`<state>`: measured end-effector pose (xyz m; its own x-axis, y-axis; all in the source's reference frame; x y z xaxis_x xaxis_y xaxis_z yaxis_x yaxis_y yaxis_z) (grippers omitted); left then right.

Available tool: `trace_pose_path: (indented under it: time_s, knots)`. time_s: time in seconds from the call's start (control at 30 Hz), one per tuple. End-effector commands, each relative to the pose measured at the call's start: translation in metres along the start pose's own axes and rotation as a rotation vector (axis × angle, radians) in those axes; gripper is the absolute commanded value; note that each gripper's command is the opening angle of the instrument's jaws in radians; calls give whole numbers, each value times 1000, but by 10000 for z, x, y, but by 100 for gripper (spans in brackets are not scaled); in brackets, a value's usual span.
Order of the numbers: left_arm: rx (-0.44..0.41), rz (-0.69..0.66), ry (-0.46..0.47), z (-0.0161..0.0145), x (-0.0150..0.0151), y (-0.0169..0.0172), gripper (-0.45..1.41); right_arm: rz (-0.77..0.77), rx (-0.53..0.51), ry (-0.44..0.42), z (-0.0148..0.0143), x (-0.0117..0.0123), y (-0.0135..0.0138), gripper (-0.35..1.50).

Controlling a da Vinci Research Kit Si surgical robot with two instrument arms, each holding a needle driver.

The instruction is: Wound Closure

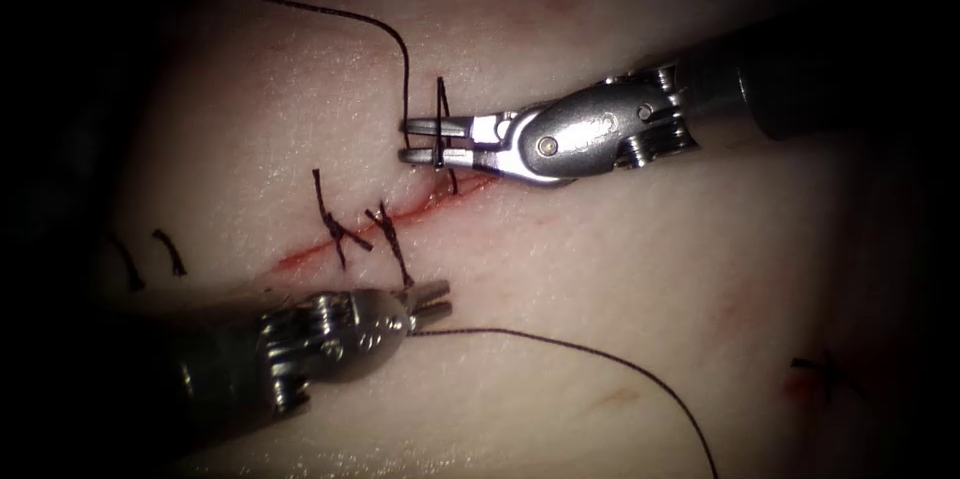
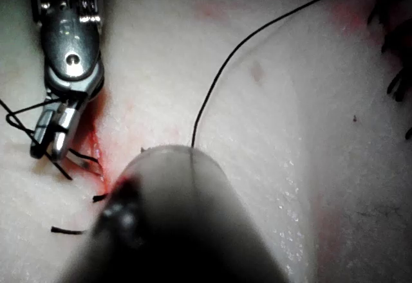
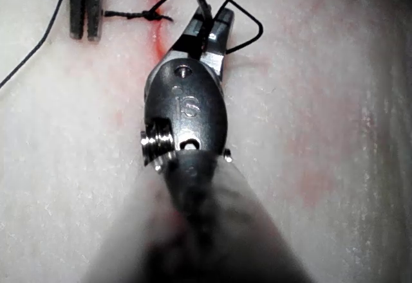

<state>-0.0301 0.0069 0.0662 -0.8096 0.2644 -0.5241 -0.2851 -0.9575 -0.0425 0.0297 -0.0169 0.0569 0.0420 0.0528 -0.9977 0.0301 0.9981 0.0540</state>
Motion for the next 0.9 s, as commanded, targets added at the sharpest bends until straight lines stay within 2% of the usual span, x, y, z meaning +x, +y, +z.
trace_pose_path:
  time_s: [0.03, 0.23, 0.9]
  knots:
    - [-1, 1, 0, 7, 2, 0, 17, 3, -9, 6, 7, -1, -3, -35]
    - [-3, 3, 5, 6, 1, 2, 17, 24, -44, 5, 10, 4, -6, -35]
    - [6, -5, 7, 16, -6, 7, 14, 180, -16, -6, 7, 0, 1, -35]
